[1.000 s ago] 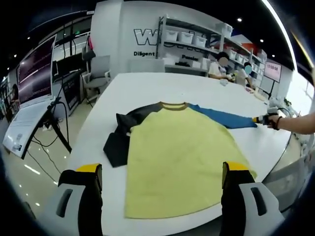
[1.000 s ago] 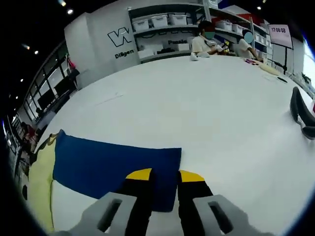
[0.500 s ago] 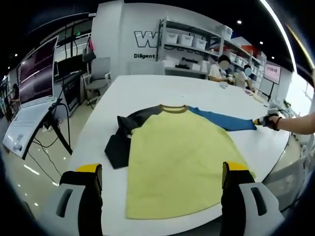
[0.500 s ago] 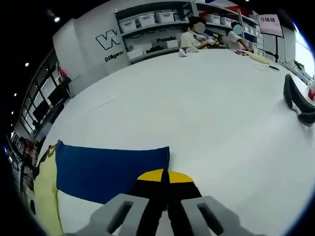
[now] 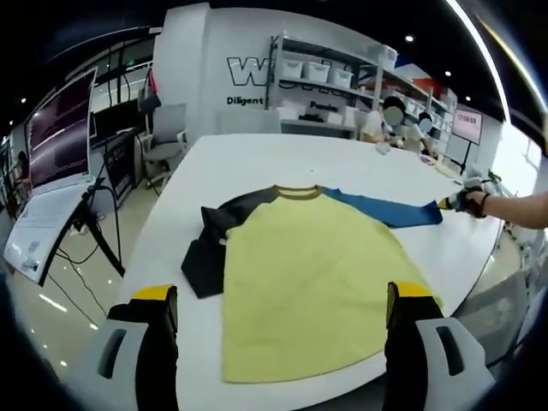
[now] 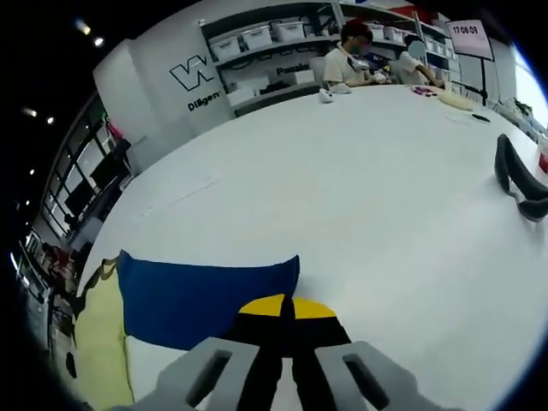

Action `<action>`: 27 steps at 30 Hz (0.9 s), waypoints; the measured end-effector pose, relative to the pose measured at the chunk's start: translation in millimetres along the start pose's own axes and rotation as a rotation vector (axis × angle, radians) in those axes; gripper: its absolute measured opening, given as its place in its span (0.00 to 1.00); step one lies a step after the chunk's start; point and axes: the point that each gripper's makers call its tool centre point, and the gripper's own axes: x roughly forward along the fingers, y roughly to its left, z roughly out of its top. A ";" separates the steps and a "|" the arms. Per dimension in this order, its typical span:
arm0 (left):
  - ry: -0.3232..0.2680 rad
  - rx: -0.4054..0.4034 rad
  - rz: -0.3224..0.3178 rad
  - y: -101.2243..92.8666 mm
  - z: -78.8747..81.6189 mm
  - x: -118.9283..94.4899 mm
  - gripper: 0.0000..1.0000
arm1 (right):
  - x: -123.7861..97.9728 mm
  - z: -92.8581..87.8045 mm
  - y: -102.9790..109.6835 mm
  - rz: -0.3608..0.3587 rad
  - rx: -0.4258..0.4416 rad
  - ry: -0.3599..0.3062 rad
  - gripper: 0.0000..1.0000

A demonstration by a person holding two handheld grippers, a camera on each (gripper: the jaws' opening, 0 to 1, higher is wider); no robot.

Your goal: Fold the garment on the visible template until the final outline fits inside the template.

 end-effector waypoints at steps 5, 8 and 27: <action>-0.002 0.012 -0.007 1.2 0.0 -4.3 0.99 | -3.6 -0.6 25.5 0.034 -0.018 0.010 0.00; -0.002 0.022 -0.010 1.7 0.2 -6.9 0.99 | -7.0 -1.7 44.9 0.056 -0.042 0.012 0.00; 0.003 0.058 -0.054 0.0 -5.5 -18.5 0.99 | -11.5 -13.3 155.6 0.204 -0.023 0.050 0.00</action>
